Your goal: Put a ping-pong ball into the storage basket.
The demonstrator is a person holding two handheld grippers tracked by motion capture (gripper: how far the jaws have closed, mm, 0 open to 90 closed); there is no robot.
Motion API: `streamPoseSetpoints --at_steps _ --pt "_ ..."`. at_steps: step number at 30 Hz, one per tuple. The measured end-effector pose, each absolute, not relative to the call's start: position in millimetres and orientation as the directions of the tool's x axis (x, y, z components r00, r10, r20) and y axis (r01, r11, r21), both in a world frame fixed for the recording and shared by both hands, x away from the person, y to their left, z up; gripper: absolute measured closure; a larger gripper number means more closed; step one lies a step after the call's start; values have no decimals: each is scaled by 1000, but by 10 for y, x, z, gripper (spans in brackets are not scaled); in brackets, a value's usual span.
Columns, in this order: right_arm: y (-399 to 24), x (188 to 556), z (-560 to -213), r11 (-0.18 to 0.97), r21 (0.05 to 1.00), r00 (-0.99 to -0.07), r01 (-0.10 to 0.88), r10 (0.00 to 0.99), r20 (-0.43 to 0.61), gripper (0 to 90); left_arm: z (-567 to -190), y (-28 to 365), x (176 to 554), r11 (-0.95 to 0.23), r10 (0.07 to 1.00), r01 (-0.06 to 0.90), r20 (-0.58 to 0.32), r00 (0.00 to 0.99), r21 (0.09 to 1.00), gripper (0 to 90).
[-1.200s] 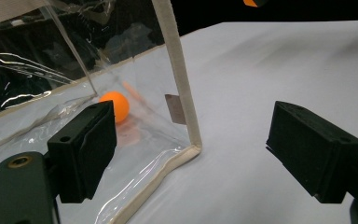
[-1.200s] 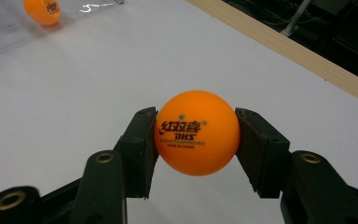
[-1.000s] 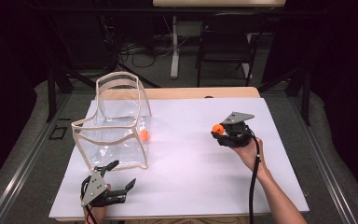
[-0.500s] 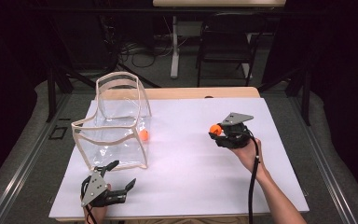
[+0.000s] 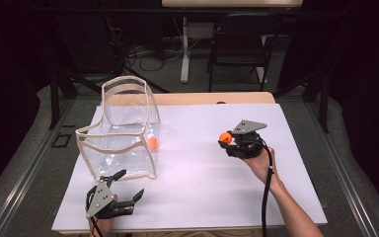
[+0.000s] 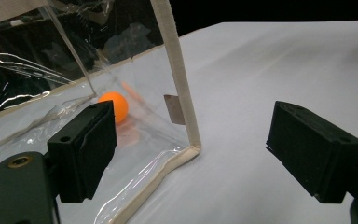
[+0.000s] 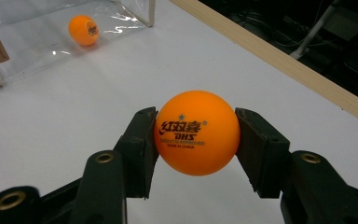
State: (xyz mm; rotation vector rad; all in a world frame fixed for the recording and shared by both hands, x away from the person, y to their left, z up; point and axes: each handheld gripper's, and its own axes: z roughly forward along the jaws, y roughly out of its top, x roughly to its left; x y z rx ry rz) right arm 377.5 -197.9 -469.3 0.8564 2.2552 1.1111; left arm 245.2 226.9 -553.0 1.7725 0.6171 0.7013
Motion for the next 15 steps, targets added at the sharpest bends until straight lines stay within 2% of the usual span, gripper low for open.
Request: streamPoseSetpoints --at_steps 15 --pt "-1924 3708 -4623 467 835 -702 290 697 -146 503 -5531 2257 2458 -284 703 68 159 693 956 155"
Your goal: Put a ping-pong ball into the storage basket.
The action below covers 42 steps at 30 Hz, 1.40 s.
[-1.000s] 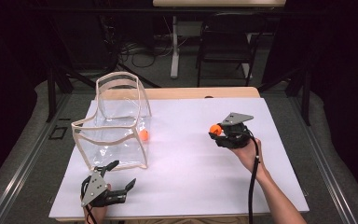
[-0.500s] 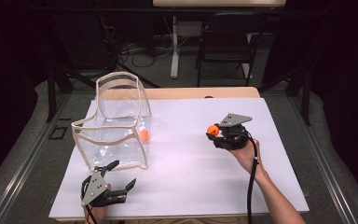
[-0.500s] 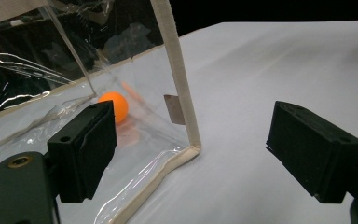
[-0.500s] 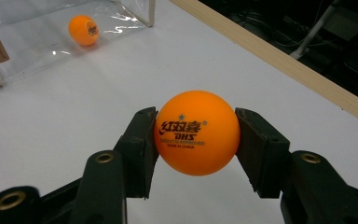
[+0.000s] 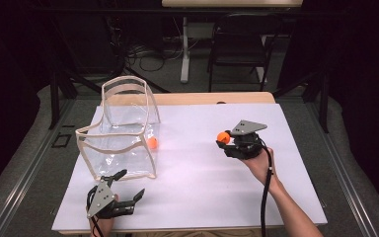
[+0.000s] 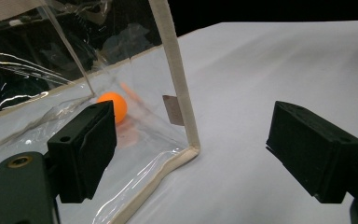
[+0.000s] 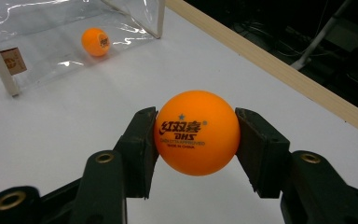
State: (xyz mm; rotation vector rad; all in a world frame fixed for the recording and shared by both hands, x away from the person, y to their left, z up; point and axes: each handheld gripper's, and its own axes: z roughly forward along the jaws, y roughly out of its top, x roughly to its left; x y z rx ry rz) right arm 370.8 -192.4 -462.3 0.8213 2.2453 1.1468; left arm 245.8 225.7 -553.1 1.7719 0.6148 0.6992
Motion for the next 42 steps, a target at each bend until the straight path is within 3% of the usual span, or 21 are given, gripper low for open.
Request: streamPoseSetpoints --at_steps 42 --pt "-1739 3638 -4445 465 854 -729 233 665 -163 503 -5528 2265 2454 -280 707 69 157 690 957 155"
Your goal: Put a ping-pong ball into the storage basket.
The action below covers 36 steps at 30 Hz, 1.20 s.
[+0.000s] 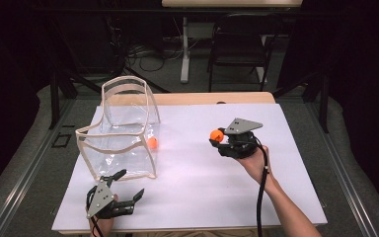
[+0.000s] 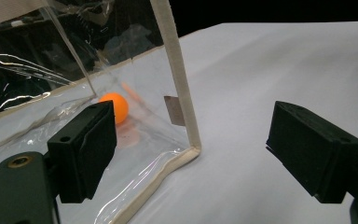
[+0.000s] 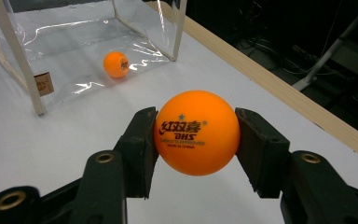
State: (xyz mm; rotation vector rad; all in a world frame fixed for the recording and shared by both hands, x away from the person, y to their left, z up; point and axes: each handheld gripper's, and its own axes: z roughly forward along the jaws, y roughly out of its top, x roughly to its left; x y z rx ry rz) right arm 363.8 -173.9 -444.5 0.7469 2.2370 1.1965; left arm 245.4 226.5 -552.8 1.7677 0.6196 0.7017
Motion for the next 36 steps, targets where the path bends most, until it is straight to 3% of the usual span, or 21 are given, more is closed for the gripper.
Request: streamPoseSetpoints --at_steps 36 --pt "-1549 3716 -4313 457 865 -757 205 634 -156 503 -5529 2266 2464 -281 706 67 159 691 957 155"
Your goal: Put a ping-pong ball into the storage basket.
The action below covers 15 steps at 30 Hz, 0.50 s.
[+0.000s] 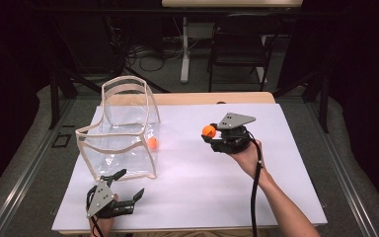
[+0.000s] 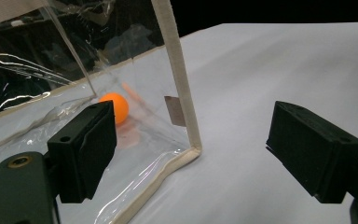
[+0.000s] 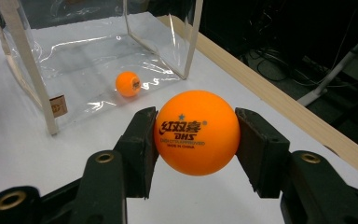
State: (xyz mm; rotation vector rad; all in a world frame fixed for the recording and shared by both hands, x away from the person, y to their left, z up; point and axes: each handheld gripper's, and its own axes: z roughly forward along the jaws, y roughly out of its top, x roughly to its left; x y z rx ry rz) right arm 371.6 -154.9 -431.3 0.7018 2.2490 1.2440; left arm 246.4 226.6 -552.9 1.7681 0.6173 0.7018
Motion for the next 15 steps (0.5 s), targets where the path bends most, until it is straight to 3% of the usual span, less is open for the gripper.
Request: streamPoseSetpoints --at_steps 15 --pt "-1456 3739 -4207 472 860 -774 194 612 -162 503 -5532 2255 2470 -278 706 69 155 691 958 155"
